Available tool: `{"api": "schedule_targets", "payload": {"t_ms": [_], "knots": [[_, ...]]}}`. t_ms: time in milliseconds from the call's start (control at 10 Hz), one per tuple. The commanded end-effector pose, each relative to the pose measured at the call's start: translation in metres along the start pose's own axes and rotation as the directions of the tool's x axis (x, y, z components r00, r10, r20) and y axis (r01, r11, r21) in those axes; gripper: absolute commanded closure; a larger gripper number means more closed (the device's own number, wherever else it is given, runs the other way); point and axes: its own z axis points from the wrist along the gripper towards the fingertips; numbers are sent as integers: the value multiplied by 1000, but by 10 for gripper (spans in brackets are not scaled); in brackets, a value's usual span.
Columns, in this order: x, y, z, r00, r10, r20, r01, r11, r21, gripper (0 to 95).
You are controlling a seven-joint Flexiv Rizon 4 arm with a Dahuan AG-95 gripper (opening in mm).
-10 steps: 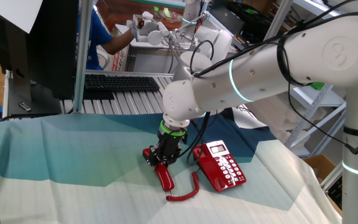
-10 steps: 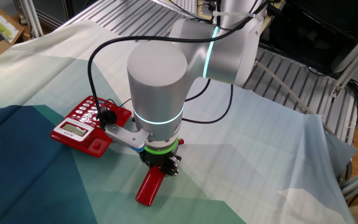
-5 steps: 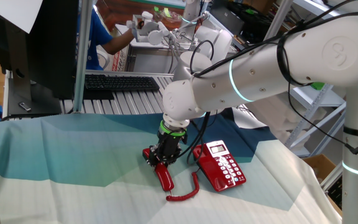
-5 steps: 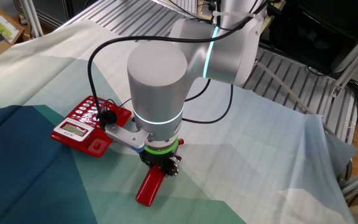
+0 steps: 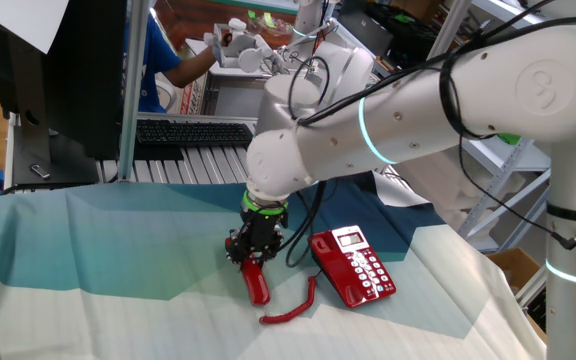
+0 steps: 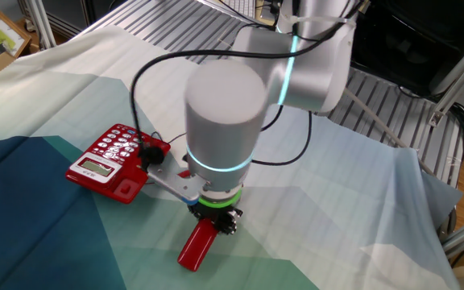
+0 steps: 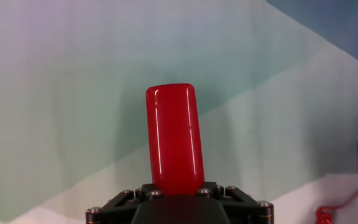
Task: Place the handset of the telephone on the corresponding phone cradle
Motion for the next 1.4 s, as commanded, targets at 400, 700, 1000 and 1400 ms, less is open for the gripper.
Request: {"api": "schedule_targets", "payload": {"t_ms": [400,700,1000,1400], "knots": [[-2,-4,8,1000,-30,4,30,1000,-10,190],[-9,1,11,999,-45,16,45,998,-37,190],[-22,8,1,997,-71,13,71,997,-35,380],[-31,11,-2,996,-89,18,89,995,-33,380]]}}
